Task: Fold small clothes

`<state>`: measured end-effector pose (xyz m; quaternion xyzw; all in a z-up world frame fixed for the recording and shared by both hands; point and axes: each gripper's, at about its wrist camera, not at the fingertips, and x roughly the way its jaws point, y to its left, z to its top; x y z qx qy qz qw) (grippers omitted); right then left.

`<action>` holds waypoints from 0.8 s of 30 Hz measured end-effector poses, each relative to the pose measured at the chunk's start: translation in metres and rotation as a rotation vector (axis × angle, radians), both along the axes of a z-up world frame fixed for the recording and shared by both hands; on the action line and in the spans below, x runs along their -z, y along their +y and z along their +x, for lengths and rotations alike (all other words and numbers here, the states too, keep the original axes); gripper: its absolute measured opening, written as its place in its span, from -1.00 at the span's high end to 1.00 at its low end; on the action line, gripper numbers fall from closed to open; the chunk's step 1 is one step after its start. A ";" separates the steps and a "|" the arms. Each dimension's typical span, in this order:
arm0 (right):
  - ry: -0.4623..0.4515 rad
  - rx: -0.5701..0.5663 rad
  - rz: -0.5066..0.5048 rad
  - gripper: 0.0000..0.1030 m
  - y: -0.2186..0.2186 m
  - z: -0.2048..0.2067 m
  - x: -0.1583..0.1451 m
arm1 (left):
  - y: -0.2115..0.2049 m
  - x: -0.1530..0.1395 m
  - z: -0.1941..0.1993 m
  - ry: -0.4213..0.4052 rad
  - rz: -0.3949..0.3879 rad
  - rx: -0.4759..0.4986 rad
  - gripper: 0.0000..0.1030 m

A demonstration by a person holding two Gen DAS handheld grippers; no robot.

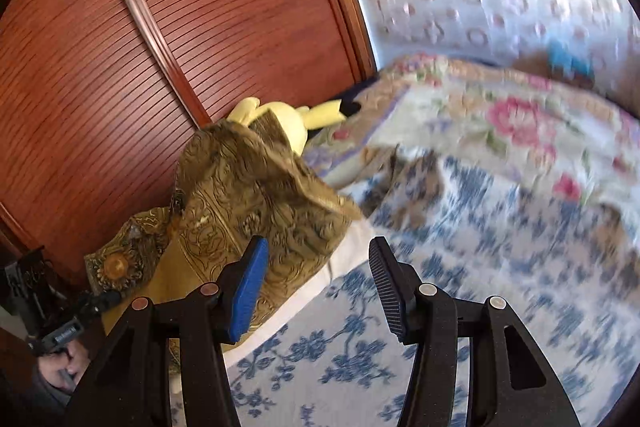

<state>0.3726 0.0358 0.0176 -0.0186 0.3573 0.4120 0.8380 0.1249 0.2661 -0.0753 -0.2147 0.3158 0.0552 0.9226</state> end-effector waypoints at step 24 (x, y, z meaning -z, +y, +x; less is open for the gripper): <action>-0.125 0.130 -0.089 0.33 0.043 0.070 0.020 | -0.028 -0.013 0.006 -0.016 0.088 0.037 0.65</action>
